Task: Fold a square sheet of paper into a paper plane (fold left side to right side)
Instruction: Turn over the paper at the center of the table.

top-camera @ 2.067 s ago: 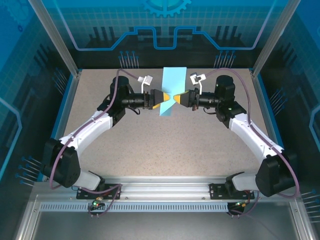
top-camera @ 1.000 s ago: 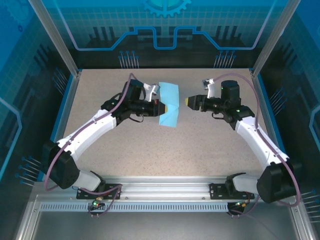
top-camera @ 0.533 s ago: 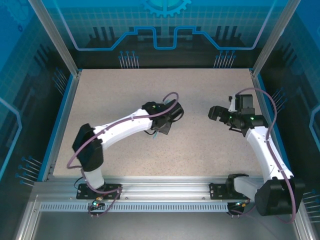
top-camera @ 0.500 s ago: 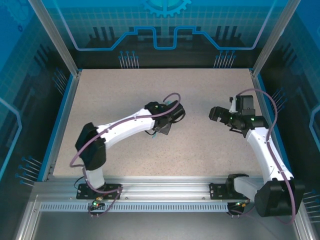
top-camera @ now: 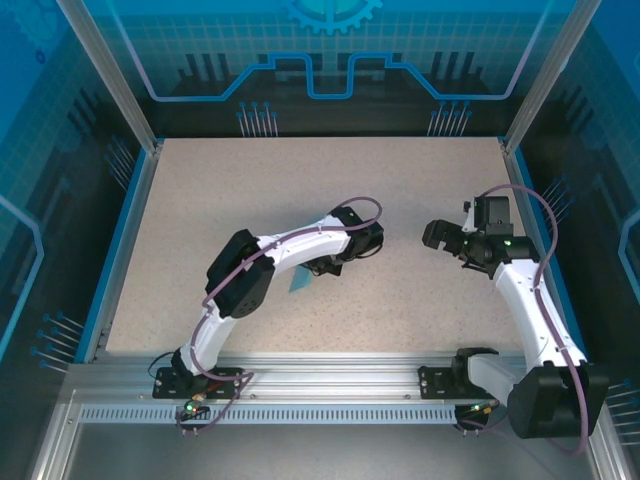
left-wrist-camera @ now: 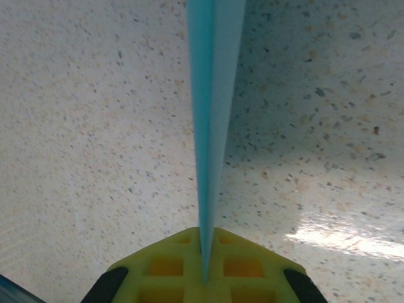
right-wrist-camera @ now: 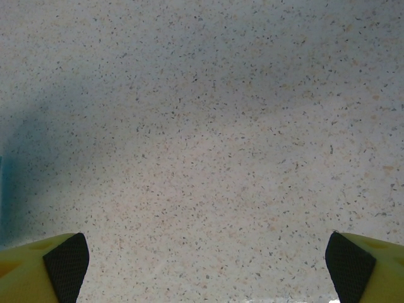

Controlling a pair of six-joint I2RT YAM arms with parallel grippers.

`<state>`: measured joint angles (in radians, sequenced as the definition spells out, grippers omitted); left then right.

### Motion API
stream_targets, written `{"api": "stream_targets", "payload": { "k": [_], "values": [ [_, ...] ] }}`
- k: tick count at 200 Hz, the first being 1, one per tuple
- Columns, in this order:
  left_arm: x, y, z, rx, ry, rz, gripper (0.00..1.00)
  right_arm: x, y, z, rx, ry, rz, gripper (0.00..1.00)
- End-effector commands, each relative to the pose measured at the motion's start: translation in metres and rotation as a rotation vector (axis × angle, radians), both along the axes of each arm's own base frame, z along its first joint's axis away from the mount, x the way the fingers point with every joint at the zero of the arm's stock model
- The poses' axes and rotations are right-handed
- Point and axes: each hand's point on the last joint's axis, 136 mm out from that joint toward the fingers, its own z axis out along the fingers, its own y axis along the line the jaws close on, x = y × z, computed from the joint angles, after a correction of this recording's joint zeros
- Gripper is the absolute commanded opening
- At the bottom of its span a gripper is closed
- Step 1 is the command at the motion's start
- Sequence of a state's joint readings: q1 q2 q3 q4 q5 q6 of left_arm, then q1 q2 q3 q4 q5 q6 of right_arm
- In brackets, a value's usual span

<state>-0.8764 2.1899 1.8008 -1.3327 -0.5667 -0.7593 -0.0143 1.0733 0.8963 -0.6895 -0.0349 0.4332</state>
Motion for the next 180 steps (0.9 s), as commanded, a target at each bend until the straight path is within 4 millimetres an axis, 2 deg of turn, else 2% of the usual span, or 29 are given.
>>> {"api": "stream_targets", "payload": {
  "k": [1, 47, 78, 99, 102, 116, 136, 169, 180],
  "values": [
    [-0.010, -0.014, -0.010, -0.044, 0.070, 0.039, 0.00, -0.004, 0.001, -0.002, 0.029, 0.010, -0.004, 1.00],
    [-0.006, -0.038, -0.030, -0.175, 0.157, 0.058, 0.00, -0.003, 0.009, 0.000, 0.072, 0.004, 0.022, 1.00],
    [-0.001, -0.059, -0.038, -0.338, 0.219, 0.091, 0.18, -0.001, 0.017, -0.002, 0.100, 0.009, 0.062, 1.00],
    [0.003, -0.068, -0.036, -0.416, 0.239, 0.092, 0.29, 0.000, 0.024, -0.005, 0.133, 0.019, 0.096, 1.00],
    [0.003, -0.069, -0.036, -0.423, 0.241, 0.090, 0.31, -0.004, 0.025, -0.014, 0.137, 0.044, 0.098, 1.00],
    [0.005, -0.073, -0.034, -0.457, 0.250, 0.077, 0.37, -0.004, 0.030, -0.017, 0.159, 0.049, 0.116, 1.00],
    [0.007, -0.080, -0.026, -0.520, 0.254, 0.054, 0.44, -0.004, 0.037, -0.022, 0.184, 0.059, 0.142, 1.00],
    [0.013, -0.094, 0.013, -0.677, 0.190, -0.056, 0.61, -0.002, 0.056, -0.024, 0.203, 0.061, 0.219, 1.00],
    [0.015, -0.091, 0.026, -0.718, 0.159, -0.080, 0.65, -0.001, 0.064, -0.025, 0.205, 0.063, 0.246, 0.98]
  ]
}}
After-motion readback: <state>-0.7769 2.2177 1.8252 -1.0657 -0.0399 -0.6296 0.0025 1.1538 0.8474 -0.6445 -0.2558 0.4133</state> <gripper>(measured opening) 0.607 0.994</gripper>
